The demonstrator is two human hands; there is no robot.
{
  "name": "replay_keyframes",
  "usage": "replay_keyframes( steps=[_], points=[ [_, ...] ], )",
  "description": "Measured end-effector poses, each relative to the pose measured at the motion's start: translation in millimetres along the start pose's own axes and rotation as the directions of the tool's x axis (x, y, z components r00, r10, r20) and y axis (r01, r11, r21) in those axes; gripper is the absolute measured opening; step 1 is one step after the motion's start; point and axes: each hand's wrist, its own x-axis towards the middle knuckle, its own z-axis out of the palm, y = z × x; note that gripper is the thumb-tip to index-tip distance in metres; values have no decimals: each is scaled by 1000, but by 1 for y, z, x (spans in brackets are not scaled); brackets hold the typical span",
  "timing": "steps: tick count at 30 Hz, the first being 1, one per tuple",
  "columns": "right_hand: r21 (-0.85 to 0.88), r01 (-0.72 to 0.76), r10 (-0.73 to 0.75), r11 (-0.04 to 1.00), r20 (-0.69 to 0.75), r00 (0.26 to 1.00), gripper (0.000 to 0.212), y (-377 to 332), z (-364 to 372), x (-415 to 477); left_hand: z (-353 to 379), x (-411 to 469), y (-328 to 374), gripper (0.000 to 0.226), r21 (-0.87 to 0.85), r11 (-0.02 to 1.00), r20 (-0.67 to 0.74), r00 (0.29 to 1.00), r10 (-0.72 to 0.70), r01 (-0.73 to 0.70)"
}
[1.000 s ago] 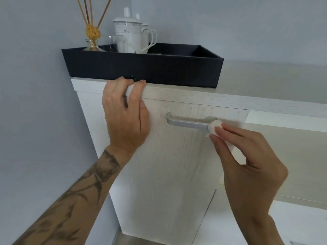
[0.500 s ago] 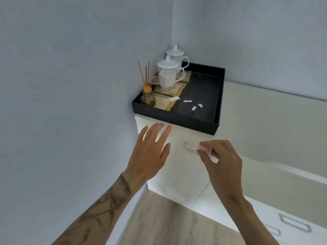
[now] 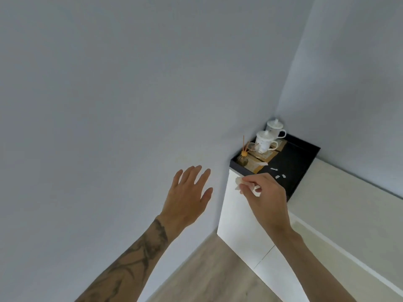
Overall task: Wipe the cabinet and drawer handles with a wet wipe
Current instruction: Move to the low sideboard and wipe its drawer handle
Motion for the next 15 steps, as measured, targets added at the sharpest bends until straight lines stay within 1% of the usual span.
replay_keyframes(
  steps=[3, 5, 7, 11, 15],
  points=[
    [65, 127, -132, 990, 83, 988, 9, -44, 0, -14, -43, -57, -14, 61, 38, 993, -59, 992, -110, 112],
    [142, 203, -223, 969, 148, 963, 3, -78, 3, -33, -67, -107, -26, 60, 55, 975, -79, 975, -210, 214],
    [218, 264, -309, 940, 207, 928, 7, -111, 6, -59, -89, -164, -36, 60, 62, 949, -95, 949, -302, 308],
    [347, 346, -452, 872, 294, 842, 19, -189, 13, -116, -133, -283, -48, 60, 73, 869, -139, 868, -478, 490],
    [485, 392, -584, 781, 349, 733, 23, -275, 18, -199, -171, -416, -58, 61, 71, 755, -173, 753, -635, 652]
  ],
)
